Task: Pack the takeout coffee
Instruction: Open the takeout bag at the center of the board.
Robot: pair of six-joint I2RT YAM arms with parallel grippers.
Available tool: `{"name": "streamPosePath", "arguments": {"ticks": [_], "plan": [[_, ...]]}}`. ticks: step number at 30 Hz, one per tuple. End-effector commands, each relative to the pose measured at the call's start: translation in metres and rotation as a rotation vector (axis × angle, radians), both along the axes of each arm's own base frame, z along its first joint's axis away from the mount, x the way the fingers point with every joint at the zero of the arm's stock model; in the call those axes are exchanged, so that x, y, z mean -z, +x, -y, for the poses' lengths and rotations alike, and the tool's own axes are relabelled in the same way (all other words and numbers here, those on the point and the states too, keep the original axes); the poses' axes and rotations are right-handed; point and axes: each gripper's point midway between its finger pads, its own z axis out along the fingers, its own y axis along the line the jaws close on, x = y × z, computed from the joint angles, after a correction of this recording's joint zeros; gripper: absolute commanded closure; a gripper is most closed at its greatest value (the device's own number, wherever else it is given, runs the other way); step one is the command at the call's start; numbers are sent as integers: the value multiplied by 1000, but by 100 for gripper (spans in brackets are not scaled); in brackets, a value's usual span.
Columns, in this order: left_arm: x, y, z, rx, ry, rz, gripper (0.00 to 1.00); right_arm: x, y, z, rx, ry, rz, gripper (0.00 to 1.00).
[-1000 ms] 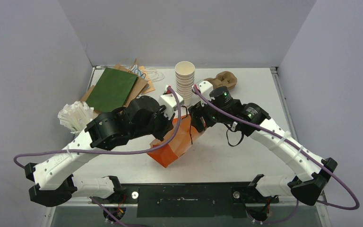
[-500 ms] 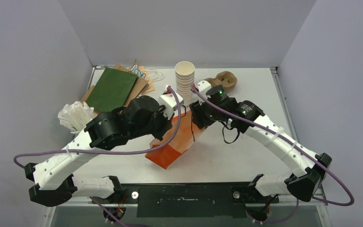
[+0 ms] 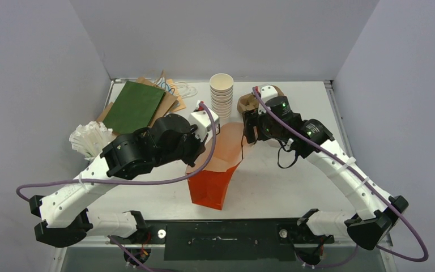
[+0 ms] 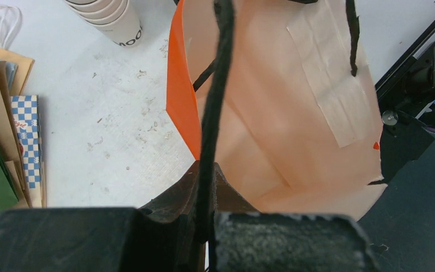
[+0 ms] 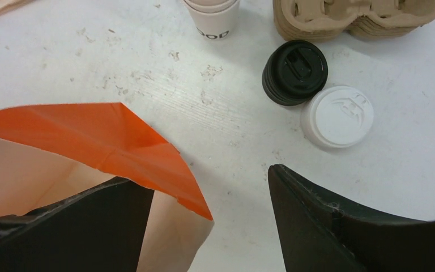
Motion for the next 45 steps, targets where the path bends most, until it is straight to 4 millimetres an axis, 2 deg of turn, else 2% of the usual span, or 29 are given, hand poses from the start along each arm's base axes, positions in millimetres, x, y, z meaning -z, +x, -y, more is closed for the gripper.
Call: {"name": "streamPosePath", "arguments": {"ticks": [1, 6, 11, 13, 17, 20, 22, 24, 27, 30, 35, 39, 41, 45], "plan": [[-2, -2, -6, 1, 9, 6, 100, -39, -4, -15, -91, 125, 103, 21], [5, 5, -1, -27, 12, 4, 100, -50, -36, -53, -341, 211, 80, 0], [8, 15, 1, -77, 23, 15, 100, -60, -61, -73, -470, 233, 75, 0], [8, 16, 3, -80, 24, 14, 100, -65, -56, -67, -427, 225, 105, 0], [7, 10, 15, -15, -10, -1, 100, -78, -27, -43, -219, 202, 230, 0], [6, 5, 23, 27, -43, -13, 100, -91, -20, -43, -176, 273, 302, 0], [6, 10, 18, -18, -32, 1, 100, -94, -29, -54, -247, 327, 315, 0], [5, 24, 3, -122, 4, 41, 100, -93, -35, -62, -288, 342, 277, 0], [4, 30, -6, -171, 24, 66, 100, -89, -21, -48, -148, 312, 241, 0], [5, 18, 9, -70, -30, 41, 100, -81, -18, -46, -94, 371, 263, 0], [10, -8, 44, 138, -121, -37, 100, -88, -19, -55, -115, 510, 348, 0], [20, -12, 48, 171, -102, -62, 100, -97, -17, -59, -137, 549, 402, 0], [29, -10, 45, 158, -64, -71, 100, -101, -12, -51, -77, 554, 425, 0], [49, -15, 44, 170, -22, -112, 100, -102, 8, -18, 173, 566, 444, 0]]}}
